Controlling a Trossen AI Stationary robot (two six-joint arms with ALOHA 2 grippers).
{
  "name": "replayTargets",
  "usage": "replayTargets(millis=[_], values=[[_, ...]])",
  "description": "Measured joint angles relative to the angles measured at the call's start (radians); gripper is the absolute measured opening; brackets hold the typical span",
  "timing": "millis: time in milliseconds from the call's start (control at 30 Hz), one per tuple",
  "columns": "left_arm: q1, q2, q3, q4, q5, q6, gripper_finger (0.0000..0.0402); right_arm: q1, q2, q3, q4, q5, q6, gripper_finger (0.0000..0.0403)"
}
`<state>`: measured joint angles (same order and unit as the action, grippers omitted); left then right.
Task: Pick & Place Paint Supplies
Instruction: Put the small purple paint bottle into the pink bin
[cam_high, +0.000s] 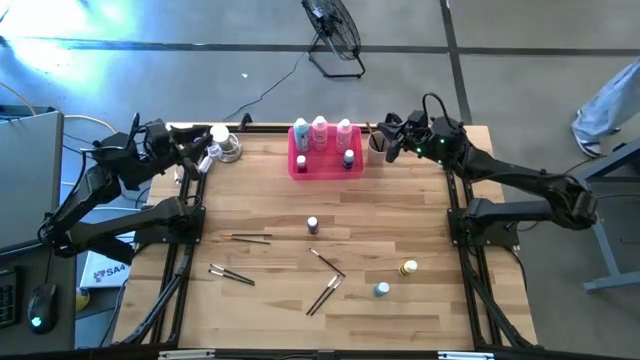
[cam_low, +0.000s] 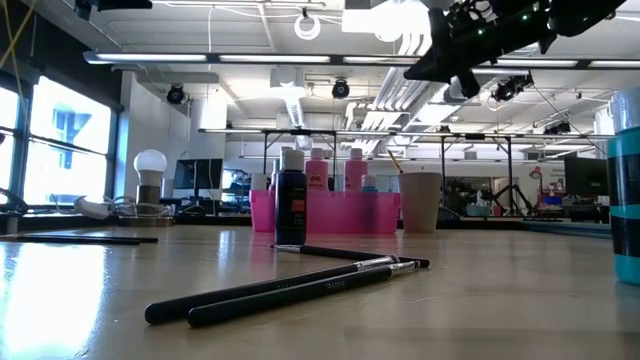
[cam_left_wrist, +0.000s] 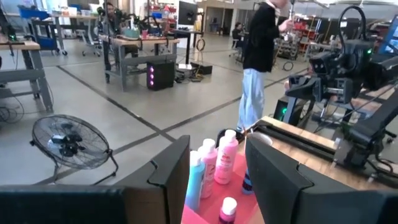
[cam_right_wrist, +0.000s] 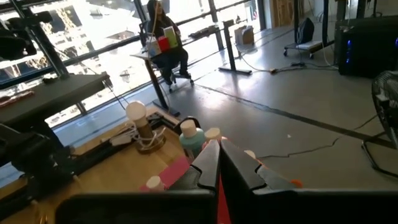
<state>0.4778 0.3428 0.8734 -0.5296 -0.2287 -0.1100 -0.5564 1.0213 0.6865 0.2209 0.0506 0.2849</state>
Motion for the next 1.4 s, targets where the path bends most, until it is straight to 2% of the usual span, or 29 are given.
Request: replayTargets(millis=[100,233,333,467,833,1133,1400], values=[[0.0,0.0,0.0,0.004,-0.026,0.018,0.0152,0.0,0.01,0.0,0.039,0.003,-0.012,0.0004],[0.0,0.0,0.0,-0.004,-0.121,0.028,0.0152,0.0,0.015,0.0,0.094,0.003,-0.074,0.0004],[0.0,0.0,0.0,0.003,-0.141,0.024,0.0152,0.0,0.015,0.0,0.127,0.003,-0.112,0.0004],[0.0,0.0,0.0,0.004,-0.129,0.015,0.0152,0.0,0.015,0.0,0.166,0.003,-0.139,0.0004],[0.0,0.0,0.0,0.004,-0.028,-0.149,0.0152,0.0,0.015,0.0,0.204,-0.001,-0.153,0.0004],[0.0,0.0,0.0,0.004,-0.024,-0.253,0.0152,0.0,0.015,0.0,0.204,-0.005,-0.045,0.0004],[0.0,0.0,0.0,0.004,-0.024,-0.262,0.0152,0.0,0.015,0.0,0.202,-0.005,-0.043,0.0004]])
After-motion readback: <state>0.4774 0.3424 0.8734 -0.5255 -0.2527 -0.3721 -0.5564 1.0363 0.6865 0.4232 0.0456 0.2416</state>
